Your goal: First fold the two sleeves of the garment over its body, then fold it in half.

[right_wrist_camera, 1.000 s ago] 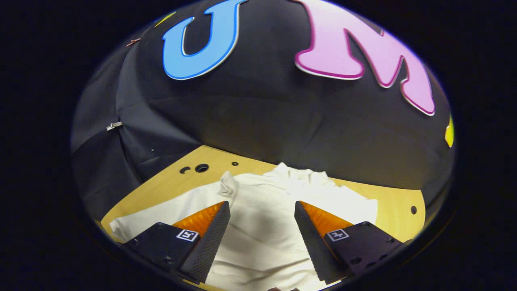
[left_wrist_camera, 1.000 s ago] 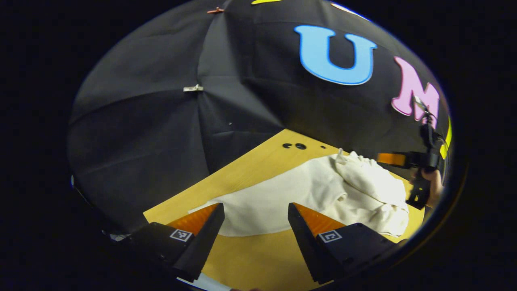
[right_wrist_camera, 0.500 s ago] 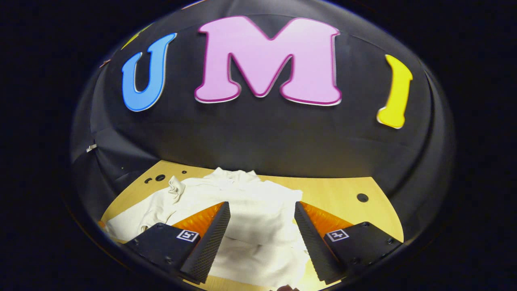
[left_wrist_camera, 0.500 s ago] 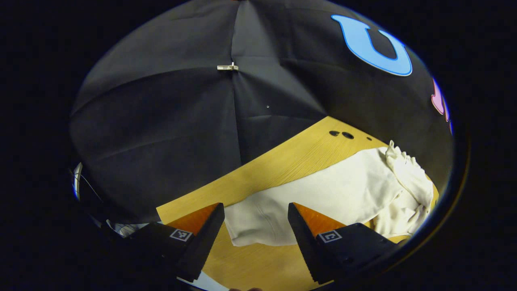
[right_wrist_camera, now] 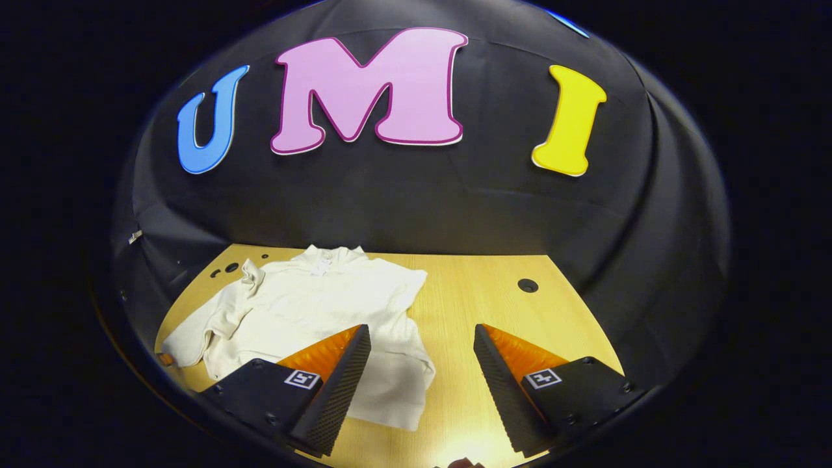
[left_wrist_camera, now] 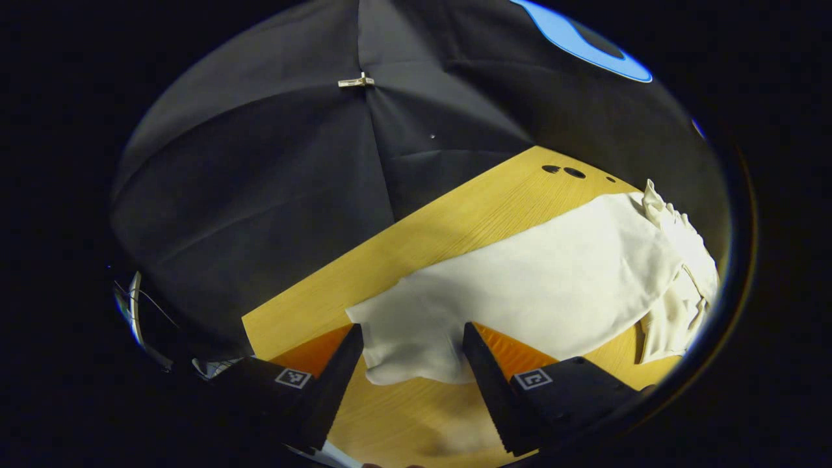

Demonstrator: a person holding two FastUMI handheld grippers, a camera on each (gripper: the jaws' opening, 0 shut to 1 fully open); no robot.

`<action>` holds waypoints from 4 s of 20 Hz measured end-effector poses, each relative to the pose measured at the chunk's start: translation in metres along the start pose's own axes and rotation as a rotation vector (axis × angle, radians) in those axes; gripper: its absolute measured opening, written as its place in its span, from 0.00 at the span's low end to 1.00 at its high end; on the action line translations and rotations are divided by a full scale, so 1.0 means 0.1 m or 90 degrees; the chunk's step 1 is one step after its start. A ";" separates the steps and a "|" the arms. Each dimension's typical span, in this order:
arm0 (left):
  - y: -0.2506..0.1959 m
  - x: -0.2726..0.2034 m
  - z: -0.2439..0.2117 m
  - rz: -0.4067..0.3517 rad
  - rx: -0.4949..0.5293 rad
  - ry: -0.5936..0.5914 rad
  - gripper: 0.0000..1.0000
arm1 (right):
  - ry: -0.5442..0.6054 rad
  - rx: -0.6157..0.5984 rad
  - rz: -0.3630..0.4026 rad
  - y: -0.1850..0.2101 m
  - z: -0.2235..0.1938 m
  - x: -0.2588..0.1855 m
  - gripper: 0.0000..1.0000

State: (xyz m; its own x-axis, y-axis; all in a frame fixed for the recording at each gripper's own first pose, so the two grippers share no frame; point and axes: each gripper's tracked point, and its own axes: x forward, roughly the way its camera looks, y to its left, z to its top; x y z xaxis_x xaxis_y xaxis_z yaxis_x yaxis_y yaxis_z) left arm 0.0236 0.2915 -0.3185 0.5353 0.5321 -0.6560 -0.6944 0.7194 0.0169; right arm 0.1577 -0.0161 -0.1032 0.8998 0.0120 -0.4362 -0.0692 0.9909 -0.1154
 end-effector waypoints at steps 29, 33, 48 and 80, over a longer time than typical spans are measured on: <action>-1.07 -0.07 1.12 -0.106 -0.064 -0.060 0.06 | 0.003 0.090 -0.096 -0.64 -0.60 -0.31 1.00; -1.65 -0.13 1.62 -0.153 -0.034 -0.096 0.06 | -0.009 0.095 -0.096 -0.70 -0.64 -0.29 0.98; -4.67 -1.06 2.34 -0.421 0.084 -0.198 0.06 | -0.013 0.122 -0.090 -1.00 -0.78 0.05 0.98; -5.42 -2.04 0.79 -0.598 0.300 -0.108 0.98 | 0.026 0.147 0.020 -0.48 -0.85 0.04 0.99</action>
State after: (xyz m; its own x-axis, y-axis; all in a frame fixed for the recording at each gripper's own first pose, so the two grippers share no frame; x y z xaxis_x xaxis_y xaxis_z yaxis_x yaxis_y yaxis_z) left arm 0.3287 -0.1724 -0.1344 0.8452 -0.2977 -0.4439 0.2693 0.9546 -0.1276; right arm 0.1282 -0.0750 -0.1755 0.8804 0.0422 -0.4723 0.0079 0.9946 0.1035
